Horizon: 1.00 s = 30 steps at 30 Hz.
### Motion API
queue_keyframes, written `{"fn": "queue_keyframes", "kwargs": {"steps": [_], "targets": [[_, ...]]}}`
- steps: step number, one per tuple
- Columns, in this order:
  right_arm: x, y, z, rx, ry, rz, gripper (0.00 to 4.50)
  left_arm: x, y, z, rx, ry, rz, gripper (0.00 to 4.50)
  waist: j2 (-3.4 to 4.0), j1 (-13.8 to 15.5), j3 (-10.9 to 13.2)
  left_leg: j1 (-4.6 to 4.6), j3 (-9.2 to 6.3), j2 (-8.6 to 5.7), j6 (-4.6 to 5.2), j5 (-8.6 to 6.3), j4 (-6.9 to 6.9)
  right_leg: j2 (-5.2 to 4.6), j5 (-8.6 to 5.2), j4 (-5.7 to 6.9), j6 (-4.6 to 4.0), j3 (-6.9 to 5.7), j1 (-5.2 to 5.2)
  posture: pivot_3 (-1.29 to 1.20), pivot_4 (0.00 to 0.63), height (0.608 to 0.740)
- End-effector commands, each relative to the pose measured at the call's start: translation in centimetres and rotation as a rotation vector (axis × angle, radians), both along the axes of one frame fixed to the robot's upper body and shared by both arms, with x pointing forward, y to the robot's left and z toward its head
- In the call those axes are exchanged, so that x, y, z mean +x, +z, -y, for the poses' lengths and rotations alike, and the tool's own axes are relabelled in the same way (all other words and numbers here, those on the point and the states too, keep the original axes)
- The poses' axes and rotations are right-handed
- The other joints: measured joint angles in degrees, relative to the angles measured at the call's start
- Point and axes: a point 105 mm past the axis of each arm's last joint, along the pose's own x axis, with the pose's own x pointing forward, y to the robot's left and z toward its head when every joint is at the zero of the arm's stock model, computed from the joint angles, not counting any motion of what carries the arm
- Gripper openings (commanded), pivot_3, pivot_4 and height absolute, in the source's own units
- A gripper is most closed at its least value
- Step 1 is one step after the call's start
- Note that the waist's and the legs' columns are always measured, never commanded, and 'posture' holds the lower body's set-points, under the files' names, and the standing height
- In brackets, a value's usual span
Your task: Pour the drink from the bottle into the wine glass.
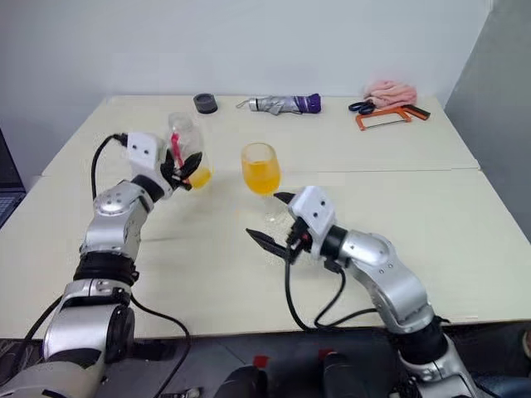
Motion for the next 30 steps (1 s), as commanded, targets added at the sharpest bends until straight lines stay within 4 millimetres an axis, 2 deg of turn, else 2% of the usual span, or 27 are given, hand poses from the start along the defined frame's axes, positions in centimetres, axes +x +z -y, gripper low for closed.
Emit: {"fn": "queue_keyframes", "kwargs": {"steps": [1, 5, 10, 13, 21, 22, 26, 30], "targets": [[0.0, 0.5, -0.8, -0.008, 0.001, 0.025, 4.5, -0.9, 2.0, -1.6, -0.054, 0.027, 0.064, 1.69, -0.04, 0.27, -0.02, -0.01, -0.01, 0.01, 0.0, 0.0, 0.0, 0.0, 0.0, 0.0, 0.0, -0.01, -0.01, 0.0, 0.15, 0.74], [0.1, 0.5, -1.4, -0.021, 0.01, 0.029, 4.5, -1.5, 0.5, -2.4, -0.053, 0.061, 0.048, 1.69, -0.14, 1.04, -0.09, -0.02, -0.03, 0.0, 0.0, 0.0, 0.02, -0.17, 0.0, 0.01, 0.0, 0.0, 0.0, 0.0, 0.15, 0.74], [0.2, 0.6, -1.5, -0.021, 0.016, 0.029, 4.5, -1.9, -0.3, -2.2, -0.081, 0.036, 0.047, 1.69, -0.21, 1.55, -0.13, -0.02, 0.01, -0.02, 0.01, 0.0, 0.03, -0.2, 0.0, -0.01, 0.0, 0.02, 0.0, 0.0, 0.15, 0.74], [0.2, 0.6, -1.6, -0.022, 0.016, 0.027, 4.5, -2.1, -1.0, -2.7, -0.124, 0.061, 0.047, 1.69, -0.21, 1.55, -0.13, -0.01, 0.03, -0.02, 0.01, -0.01, 0.03, -0.2, 0.0, 0.0, 0.0, 0.02, 0.0, 0.0, 0.15, 0.74], [0.2, 0.5, -1.5, -0.031, 0.016, 0.015, 4.5, -2.5, -1.7, -2.8, -0.154, 0.062, 0.056, 4.3, -0.22, 1.49, -0.13, -0.01, 0.03, -0.02, 0.02, -0.01, 0.02, -0.19, 0.0, -0.01, 0.0, 0.01, 0.0, 0.0, 0.15, 0.74], [0.1, 0.4, -1.4, -0.034, 0.016, 0.012, 4.5, -2.6, -1.8, -2.7, -0.153, 0.058, 0.055, 4.46, -0.22, 1.5, -0.13, -0.01, 0.03, -0.01, 0.02, -0.01, 0.02, -0.19, 0.0, -0.01, 0.0, 0.02, 0.0, 0.0, 0.15, 0.74], [0.0, -0.4, -0.9, -0.059, 0.009, 0.003, 4.5, -2.8, -2.3, -2.4, -0.133, 0.055, 0.047, 4.46, -0.22, 1.5, -0.13, -0.01, 0.02, -0.01, 0.02, -0.01, 0.02, -0.19, 0.0, -0.02, 0.0, 0.01, 0.0, 0.0, 0.15, 0.74], [0.0, -2.4, 1.1, -0.11, -0.044, 0.001, 4.5, -3.6, -3.0, -2.5, -0.088, 0.068, 0.042, 4.46, -0.24, 1.55, -0.14, -0.01, 0.03, -0.01, 0.03, -0.02, 0.01, -0.21, 0.0, -0.08, 0.0, 0.02, 0.04, 0.0, 0.15, 0.74]]}}
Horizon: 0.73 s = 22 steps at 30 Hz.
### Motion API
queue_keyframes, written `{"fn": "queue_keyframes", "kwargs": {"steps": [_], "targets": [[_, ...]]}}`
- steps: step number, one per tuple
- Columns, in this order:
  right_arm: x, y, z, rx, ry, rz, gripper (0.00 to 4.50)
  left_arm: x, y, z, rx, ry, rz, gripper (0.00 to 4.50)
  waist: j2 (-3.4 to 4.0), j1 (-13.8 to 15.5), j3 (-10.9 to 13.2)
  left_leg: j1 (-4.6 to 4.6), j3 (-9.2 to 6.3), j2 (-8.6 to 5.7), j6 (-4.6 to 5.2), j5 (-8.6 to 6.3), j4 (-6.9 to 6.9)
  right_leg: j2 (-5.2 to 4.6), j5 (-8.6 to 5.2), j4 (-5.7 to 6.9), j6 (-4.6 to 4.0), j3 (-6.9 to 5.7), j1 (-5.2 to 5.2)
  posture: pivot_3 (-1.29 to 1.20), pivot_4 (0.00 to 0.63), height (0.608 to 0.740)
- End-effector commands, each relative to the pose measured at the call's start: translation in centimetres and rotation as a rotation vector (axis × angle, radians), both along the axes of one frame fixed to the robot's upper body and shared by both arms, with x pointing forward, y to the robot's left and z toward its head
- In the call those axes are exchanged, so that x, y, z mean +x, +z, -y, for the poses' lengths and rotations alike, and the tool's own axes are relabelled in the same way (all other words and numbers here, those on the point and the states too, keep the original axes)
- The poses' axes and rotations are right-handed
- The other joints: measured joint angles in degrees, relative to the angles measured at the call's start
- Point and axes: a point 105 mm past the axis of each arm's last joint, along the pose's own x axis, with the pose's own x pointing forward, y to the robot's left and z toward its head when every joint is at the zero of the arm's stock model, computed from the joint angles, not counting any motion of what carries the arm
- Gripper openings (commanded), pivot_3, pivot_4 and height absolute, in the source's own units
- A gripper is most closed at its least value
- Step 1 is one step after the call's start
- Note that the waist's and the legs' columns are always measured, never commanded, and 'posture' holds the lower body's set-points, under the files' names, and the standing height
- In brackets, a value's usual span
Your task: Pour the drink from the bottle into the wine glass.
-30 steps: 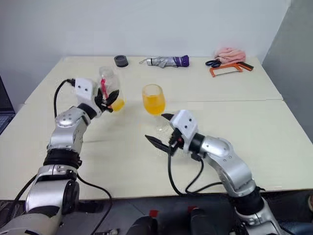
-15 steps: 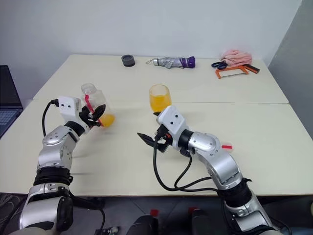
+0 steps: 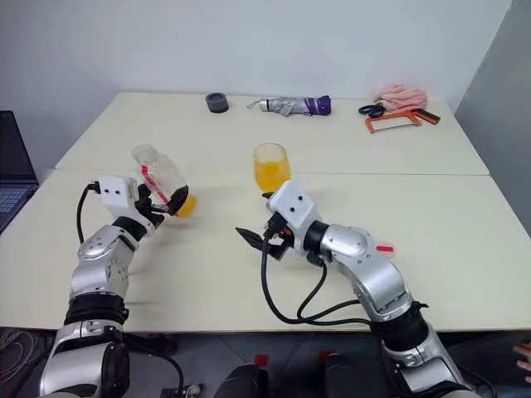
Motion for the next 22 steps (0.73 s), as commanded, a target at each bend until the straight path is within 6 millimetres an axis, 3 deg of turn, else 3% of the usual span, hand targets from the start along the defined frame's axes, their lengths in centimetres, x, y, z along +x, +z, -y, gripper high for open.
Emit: {"fn": "queue_keyframes", "kwargs": {"steps": [1, 5, 10, 14, 22], "targets": [[-0.4, -0.4, 1.3, -0.019, -0.028, 0.062, 4.5, -0.7, 1.1, 0.0, 0.06, 0.009, 0.058, 4.46, 0.0, 0.02, 0.0, 0.0, 0.0, 0.0, 0.0, 0.0, -0.01, 0.0, 0.0, -0.02, 0.0, 0.0, 0.0, 0.0, 0.15, 0.74], [-0.5, -2.5, 3.8, 0.043, -0.137, 0.04, 4.5, -2.3, 0.4, -0.4, 0.064, 0.049, 0.046, 4.46, -0.01, 0.14, 0.0, 0.01, 0.02, 0.04, 0.0, 0.0, -0.03, 0.01, 0.0, -0.04, 0.0, 0.01, 0.01, 0.0, 0.15, 0.74], [0.5, -3.5, 6.9, 0.225, -0.363, 0.038, 4.5, -4.6, -0.9, -0.7, 0.093, 0.141, -0.012, 4.46, -0.01, 0.2, 0.0, 0.09, 0.07, 0.08, 0.0, 0.0, -0.09, 0.01, 0.0, -0.06, 0.0, 0.08, 0.07, 0.0, 0.15, 0.74], [1.5, -4.2, 9.5, 0.345, -0.553, 0.025, 4.5, -6.9, -1.4, 0.6, 0.079, 0.138, -0.017, 4.46, -0.01, 0.43, -0.01, 0.2, 0.09, 0.11, 0.0, 0.0, -0.13, 0.02, 0.0, -0.13, 0.0, 0.1, 0.19, 0.0, 0.15, 0.74], [2.4, -4.9, 11.0, 0.349, -0.637, 0.051, 4.5, -8.4, -1.8, 2.2, 0.011, 0.089, -0.026, 4.46, -0.01, 1.15, -0.01, 0.24, 0.17, 0.1, 0.0, 0.0, -0.13, 0.05, -0.01, -0.2, 0.01, 0.12, 0.25, 0.0, 0.15, 0.74]]}}
